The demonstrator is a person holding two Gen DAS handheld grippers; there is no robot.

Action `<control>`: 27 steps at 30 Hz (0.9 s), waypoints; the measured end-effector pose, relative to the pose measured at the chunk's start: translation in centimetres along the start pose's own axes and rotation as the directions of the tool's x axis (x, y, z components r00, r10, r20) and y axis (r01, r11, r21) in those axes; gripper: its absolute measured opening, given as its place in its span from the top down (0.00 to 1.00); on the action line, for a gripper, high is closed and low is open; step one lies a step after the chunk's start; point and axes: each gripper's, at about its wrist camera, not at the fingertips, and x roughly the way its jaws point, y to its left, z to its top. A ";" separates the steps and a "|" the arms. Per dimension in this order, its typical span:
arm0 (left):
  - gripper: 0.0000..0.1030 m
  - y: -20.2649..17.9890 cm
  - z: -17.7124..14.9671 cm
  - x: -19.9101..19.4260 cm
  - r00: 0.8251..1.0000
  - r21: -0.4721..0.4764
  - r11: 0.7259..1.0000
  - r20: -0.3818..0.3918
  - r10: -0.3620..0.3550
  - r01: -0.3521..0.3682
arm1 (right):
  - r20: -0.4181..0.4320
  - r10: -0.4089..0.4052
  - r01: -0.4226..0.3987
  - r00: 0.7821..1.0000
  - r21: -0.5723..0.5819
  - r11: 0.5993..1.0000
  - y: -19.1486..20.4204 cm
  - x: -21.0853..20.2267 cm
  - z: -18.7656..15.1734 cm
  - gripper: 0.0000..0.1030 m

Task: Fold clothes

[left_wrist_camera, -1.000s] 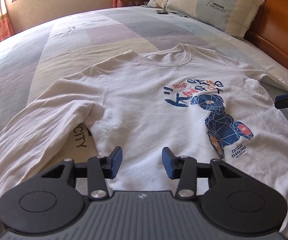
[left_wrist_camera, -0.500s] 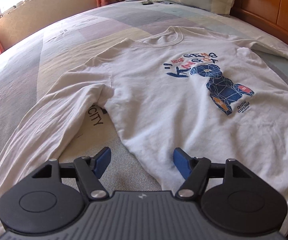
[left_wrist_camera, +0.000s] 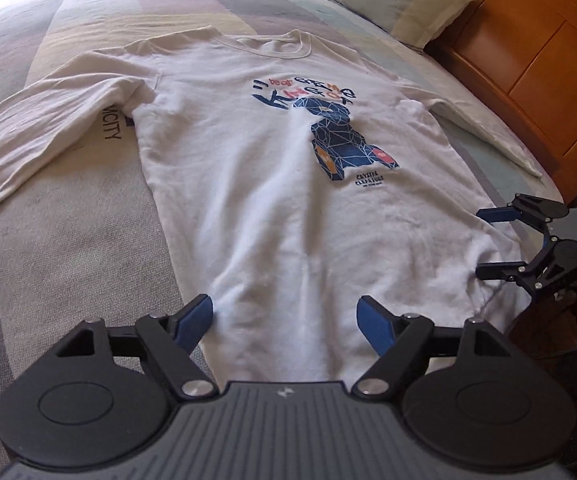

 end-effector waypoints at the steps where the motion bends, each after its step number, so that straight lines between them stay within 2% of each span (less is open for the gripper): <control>1: 0.23 -0.1 0.1 -0.2 1.000 -0.015 1.000 0.021 -0.014 0.015 | -0.005 -0.011 0.011 1.000 -0.014 1.000 0.2 0.1 0.0 0.00; 2: 0.23 0.0 0.2 0.0 0.999 -0.030 0.999 0.037 -0.034 0.035 | -0.010 -0.018 0.017 1.000 -0.021 1.000 0.4 0.2 0.0 0.00; 4: 0.22 0.1 0.4 1.1 1.000 -0.021 1.000 0.017 0.023 -0.022 | -0.023 -0.024 0.024 0.999 -0.027 0.999 0.5 0.4 0.3 0.00; 5: 0.24 0.1 0.4 1.9 0.994 0.016 0.993 -0.007 0.114 -0.113 | -0.029 -0.027 0.027 0.999 -0.030 0.999 0.5 0.5 0.4 0.00; 7: 0.24 0.6 0.7 1.9 0.976 0.055 0.974 0.007 0.219 -0.219 | -0.042 -0.034 0.033 0.999 -0.037 0.999 0.6 0.6 0.7 0.00; 9: 0.24 1.3 2.1 1.2 0.974 0.020 0.974 0.032 0.223 -0.224 | -0.051 -0.041 0.039 0.998 -0.040 0.998 0.7 0.7 0.8 0.00; 10: 0.24 1.3 2.8 0.8 0.978 0.023 0.979 0.065 0.200 -0.201 | -0.051 -0.046 0.044 0.998 -0.035 0.998 0.6 0.5 0.6 0.00; 11: 0.24 1.1 3.8 0.5 0.981 0.044 0.985 0.106 0.164 -0.170 | -0.048 -0.050 0.049 0.998 -0.029 0.998 0.6 0.5 0.4 0.00; 14: 0.22 0.1 6.5 1.6 0.982 0.107 0.988 0.165 0.095 -0.113 | -0.045 -0.068 0.067 0.997 -0.018 0.998 0.8 0.5 0.4 0.00; 17: 0.22 1.0 8.8 5.1 0.988 0.109 0.991 0.145 0.056 -0.072 | -0.054 -0.085 0.085 0.995 -0.005 0.996 1.0 0.7 0.6 0.00; 19: 0.22 2.5 10.0 7.1 0.982 0.087 0.990 0.162 0.097 -0.112 | -0.057 -0.091 0.091 0.994 0.000 0.996 1.0 0.7 0.6 0.00; 20: 0.22 3.3 10.4 7.9 0.977 0.081 0.985 0.157 0.141 -0.155 | -0.057 -0.094 0.094 0.994 0.005 0.996 1.0 0.6 0.6 0.00; 22: 0.29 5.1 11.3 9.3 0.961 0.071 0.966 0.140 0.237 -0.249 | -0.059 -0.101 0.102 0.993 0.012 0.995 1.1 0.4 0.4 0.00; 24: 0.29 5.7 11.9 8.7 0.962 0.058 0.966 0.127 0.243 -0.251 | -0.067 -0.108 0.109 0.992 0.016 0.994 1.0 -0.1 -0.1 0.00; 27: 0.32 4.0 11.5 6.3 0.943 0.122 0.941 0.155 0.295 -0.315 | -0.085 -0.129 0.131 0.988 0.015 0.991 0.4 -1.3 -1.1 0.00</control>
